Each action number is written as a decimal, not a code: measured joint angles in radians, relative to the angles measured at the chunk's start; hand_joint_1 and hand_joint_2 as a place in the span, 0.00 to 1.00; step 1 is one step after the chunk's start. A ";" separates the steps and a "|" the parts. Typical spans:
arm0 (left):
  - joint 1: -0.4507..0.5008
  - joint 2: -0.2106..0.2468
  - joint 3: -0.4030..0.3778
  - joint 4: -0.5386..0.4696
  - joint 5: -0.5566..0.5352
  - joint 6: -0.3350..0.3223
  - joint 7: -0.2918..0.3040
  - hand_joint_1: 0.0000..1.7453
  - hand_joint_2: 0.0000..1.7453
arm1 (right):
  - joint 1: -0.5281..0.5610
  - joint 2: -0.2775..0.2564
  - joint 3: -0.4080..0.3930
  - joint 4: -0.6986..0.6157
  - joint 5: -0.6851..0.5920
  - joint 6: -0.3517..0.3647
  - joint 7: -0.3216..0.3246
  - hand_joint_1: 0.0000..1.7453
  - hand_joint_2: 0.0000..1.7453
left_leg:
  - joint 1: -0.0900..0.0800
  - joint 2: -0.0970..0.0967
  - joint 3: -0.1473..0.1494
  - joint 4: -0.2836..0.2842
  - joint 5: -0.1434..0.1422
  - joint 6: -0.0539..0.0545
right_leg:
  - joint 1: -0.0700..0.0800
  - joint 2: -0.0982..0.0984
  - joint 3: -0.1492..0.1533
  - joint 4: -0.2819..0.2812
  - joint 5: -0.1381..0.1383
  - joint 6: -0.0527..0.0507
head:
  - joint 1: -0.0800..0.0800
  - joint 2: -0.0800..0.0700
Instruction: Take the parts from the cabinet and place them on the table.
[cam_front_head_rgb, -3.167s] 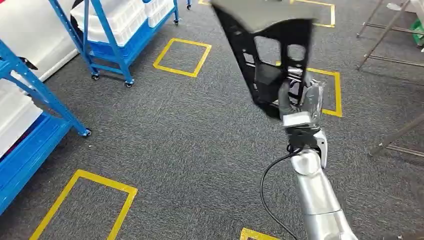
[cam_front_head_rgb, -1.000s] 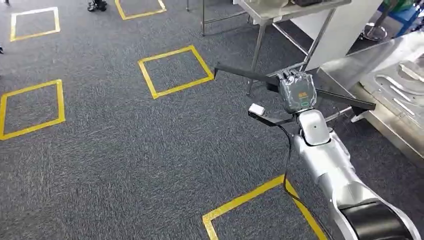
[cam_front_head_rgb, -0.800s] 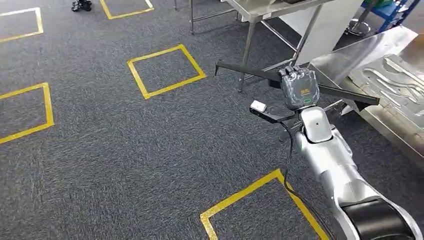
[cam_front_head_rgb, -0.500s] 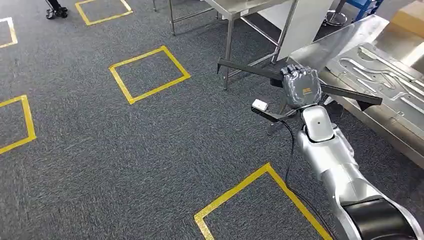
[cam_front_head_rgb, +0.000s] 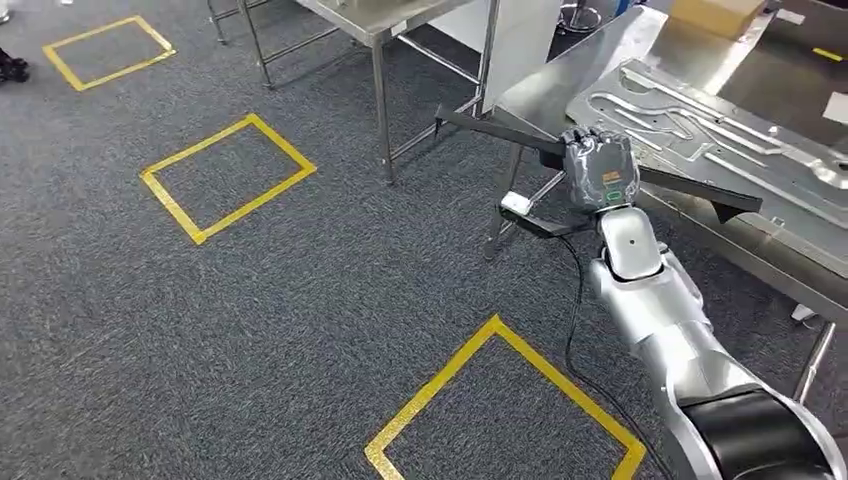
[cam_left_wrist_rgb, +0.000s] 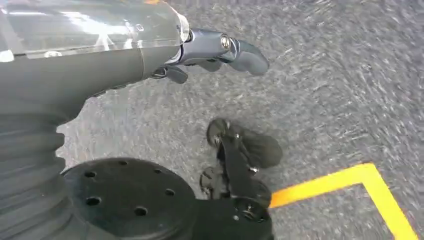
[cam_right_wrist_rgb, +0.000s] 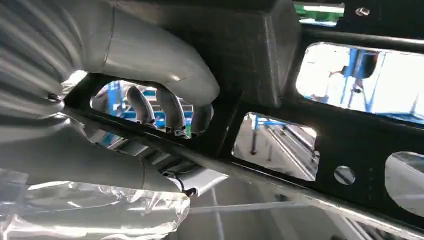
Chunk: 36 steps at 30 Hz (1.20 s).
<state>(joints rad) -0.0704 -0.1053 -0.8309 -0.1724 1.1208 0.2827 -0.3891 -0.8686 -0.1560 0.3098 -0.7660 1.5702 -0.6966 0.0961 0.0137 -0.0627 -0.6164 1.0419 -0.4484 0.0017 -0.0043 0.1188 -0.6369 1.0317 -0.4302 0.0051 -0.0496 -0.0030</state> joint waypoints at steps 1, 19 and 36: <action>-0.002 0.000 0.000 0.000 0.000 0.000 0.000 0.00 1.00 | 0.001 -0.004 0.001 0.003 0.000 0.000 0.005 1.00 1.00 | -0.004 0.006 0.000 0.000 -0.001 0.004 | -0.004 0.010 0.000 -0.002 0.001 0.006 | 0.000 0.000; -0.002 -0.007 0.001 0.000 0.018 0.028 0.002 0.00 1.00 | -0.022 -0.011 0.007 0.021 0.000 0.000 0.005 1.00 1.00 | -0.004 0.150 0.041 -0.006 -0.042 -0.017 | -0.003 -0.144 0.004 -0.019 0.016 0.001 | 0.000 0.000; 0.005 -0.010 0.003 0.003 0.018 0.030 -0.002 0.00 1.00 | -0.020 -0.027 -0.005 0.019 0.000 -0.001 0.000 1.00 1.00 | 0.003 0.057 0.017 -0.028 0.012 0.032 | -0.003 -0.081 -0.048 0.093 -0.055 0.034 | 0.000 0.000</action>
<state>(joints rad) -0.0658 -0.1148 -0.8282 -0.1694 1.1383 0.3124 -0.3906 -0.8890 -0.1835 0.3048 -0.7466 1.5702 -0.6977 0.0957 0.0167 -0.0058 -0.5997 1.0134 -0.4362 0.0338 -0.0074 0.0379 -0.6851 1.1246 -0.4853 0.0392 -0.0492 -0.0030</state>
